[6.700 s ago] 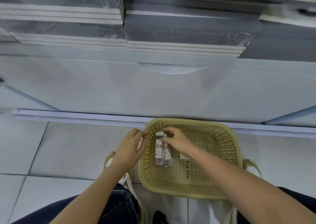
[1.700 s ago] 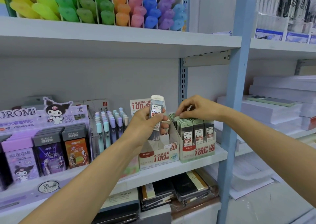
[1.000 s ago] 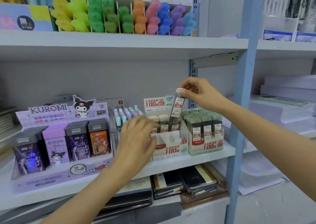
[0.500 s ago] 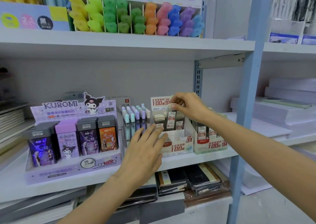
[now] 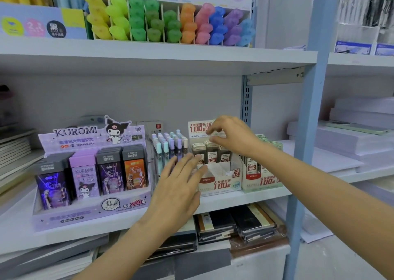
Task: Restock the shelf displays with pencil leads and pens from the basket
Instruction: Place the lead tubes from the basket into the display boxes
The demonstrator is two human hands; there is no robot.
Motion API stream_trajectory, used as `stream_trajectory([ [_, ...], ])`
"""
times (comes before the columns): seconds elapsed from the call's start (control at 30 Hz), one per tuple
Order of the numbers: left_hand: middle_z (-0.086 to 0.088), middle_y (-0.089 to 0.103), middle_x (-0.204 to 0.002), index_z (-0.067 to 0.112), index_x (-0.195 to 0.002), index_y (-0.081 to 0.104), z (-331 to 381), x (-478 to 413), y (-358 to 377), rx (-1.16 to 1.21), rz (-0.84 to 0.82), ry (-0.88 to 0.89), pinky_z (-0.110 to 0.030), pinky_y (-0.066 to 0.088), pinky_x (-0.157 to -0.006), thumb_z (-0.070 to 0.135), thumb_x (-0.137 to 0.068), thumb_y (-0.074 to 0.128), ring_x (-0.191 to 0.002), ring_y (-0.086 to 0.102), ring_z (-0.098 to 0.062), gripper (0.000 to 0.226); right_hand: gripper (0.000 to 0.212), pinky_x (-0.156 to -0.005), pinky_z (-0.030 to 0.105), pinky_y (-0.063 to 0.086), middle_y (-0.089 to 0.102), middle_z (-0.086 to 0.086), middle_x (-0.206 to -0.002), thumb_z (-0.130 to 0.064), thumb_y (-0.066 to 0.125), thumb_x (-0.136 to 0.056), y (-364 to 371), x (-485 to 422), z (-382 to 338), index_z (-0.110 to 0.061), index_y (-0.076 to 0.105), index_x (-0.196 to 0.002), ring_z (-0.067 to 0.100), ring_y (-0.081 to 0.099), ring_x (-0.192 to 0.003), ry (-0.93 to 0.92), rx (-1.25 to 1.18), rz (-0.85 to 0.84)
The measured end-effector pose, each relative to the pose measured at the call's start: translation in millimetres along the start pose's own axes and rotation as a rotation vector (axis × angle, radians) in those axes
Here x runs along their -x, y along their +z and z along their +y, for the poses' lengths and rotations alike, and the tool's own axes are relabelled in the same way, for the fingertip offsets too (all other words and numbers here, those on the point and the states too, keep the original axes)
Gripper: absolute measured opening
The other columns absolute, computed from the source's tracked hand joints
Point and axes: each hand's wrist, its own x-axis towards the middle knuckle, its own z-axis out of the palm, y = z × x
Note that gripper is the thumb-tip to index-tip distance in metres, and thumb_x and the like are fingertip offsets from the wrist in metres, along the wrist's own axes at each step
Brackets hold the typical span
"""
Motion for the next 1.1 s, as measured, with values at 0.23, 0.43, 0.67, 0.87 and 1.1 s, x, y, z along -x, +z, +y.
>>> stream_trajectory([
  [0.23,-0.013,0.048,-0.140,0.009,-0.129,0.056,-40,57,-9,-0.001,0.244,-0.320,-0.053,0.019,-0.110,0.033,-0.082,0.053,-0.136,0.035,-0.032,0.053,0.037,-0.108,0.018,0.025,0.044,-0.013,-0.137,-0.042,0.056,-0.091,34,70,-55,-0.033,0.055,-0.127,0.001,0.036,-0.129,-0.150,-0.367,0.023],
  [0.43,-0.005,0.061,-0.117,0.013,-0.117,0.064,-62,106,-9,0.002,0.073,-0.403,-0.053,0.029,-0.102,0.036,-0.086,0.039,-0.114,0.056,-0.029,0.045,0.033,-0.114,0.028,0.016,0.034,-0.005,-0.146,-0.032,0.068,-0.087,75,77,-78,-0.025,0.056,-0.117,0.007,0.019,-0.138,-0.111,-0.308,0.069],
  [0.67,0.001,0.062,-0.107,0.017,-0.107,0.066,-74,119,-11,0.160,0.100,-0.345,-0.034,0.032,-0.091,0.026,-0.087,0.041,-0.103,0.058,-0.021,0.033,0.024,-0.114,0.028,0.021,0.042,-0.006,-0.140,-0.028,0.072,-0.084,89,70,-90,-0.024,0.056,-0.102,0.011,0.028,-0.136,-0.079,-0.306,0.144],
  [0.87,-0.003,0.062,-0.107,0.015,-0.109,0.067,-75,124,-10,0.165,0.167,-0.308,-0.032,0.034,-0.088,0.017,-0.088,0.054,-0.100,0.057,-0.022,0.024,0.023,-0.108,0.024,0.022,0.045,-0.004,-0.136,-0.027,0.072,-0.084,87,68,-90,-0.020,0.058,-0.101,0.011,0.032,-0.132,-0.111,-0.290,0.153],
  [1.1,-0.007,0.060,-0.097,0.013,-0.104,0.072,-65,106,2,0.210,0.201,-0.373,-0.043,0.043,-0.078,0.001,-0.075,0.080,-0.087,0.057,-0.029,0.032,0.025,-0.108,0.024,0.026,0.045,-0.003,-0.135,-0.023,0.072,-0.084,78,70,-79,-0.019,0.059,-0.105,0.004,0.030,-0.129,-0.188,-0.315,0.094],
])
